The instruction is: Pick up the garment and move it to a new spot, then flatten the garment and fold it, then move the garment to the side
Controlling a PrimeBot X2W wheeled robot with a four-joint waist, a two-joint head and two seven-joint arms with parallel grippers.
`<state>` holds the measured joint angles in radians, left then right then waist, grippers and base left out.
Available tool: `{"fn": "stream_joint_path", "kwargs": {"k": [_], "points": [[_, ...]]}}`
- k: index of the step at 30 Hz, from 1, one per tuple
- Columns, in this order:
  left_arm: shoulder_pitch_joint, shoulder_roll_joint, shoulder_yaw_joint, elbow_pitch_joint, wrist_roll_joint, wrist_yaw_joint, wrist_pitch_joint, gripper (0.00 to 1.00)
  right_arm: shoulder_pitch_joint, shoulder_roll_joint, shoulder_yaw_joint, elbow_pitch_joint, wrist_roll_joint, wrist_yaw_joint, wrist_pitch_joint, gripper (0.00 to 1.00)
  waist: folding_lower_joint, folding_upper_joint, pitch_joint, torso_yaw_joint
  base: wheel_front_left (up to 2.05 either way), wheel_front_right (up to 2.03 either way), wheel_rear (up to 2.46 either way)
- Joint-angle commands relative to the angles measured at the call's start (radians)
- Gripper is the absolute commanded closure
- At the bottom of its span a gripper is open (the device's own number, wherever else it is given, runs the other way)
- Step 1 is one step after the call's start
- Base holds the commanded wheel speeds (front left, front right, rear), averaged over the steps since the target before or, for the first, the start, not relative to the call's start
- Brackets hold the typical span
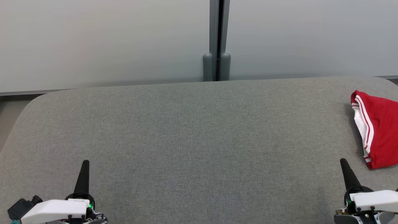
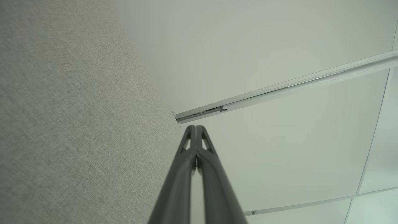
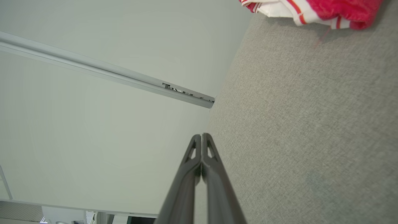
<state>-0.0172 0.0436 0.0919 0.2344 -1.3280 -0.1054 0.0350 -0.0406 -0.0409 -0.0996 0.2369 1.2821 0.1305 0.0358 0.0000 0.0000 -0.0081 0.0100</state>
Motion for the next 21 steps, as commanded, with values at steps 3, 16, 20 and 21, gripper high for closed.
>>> {"fn": "stream_joint_path", "kwargs": {"k": [3, 16, 20, 21], "points": [[-0.03, 0.006, 0.007, -0.004, -0.033, -0.008, 0.009, 1.0, -0.021, -0.01, -0.006, -0.003, 0.037, 0.0, 0.011, 1.0, 0.0, 0.0, 0.001, -0.001, 0.0, 0.0, 0.0], [-0.06, 0.008, 0.014, 0.002, -0.131, -0.016, 0.037, 1.0, -0.041, -0.011, -0.01, 0.001, 0.151, 0.0, 0.039, 1.0, 0.0, 0.0, 0.004, -0.004, 0.0, 0.0, 0.0], [-0.066, 0.008, 0.016, 0.004, -0.158, -0.018, 0.045, 1.0, -0.047, -0.012, -0.011, 0.003, 0.184, 0.0, 0.047, 1.0, 0.0, 0.0, 0.005, -0.005, 0.0, 0.0, 0.0], [-0.067, 0.008, 0.016, 0.004, -0.165, -0.018, 0.046, 1.0, -0.049, -0.012, -0.011, 0.003, 0.192, 0.0, 0.047, 1.0, 0.0, 0.0, 0.006, -0.005, 0.0, 0.0, 0.0]]}}
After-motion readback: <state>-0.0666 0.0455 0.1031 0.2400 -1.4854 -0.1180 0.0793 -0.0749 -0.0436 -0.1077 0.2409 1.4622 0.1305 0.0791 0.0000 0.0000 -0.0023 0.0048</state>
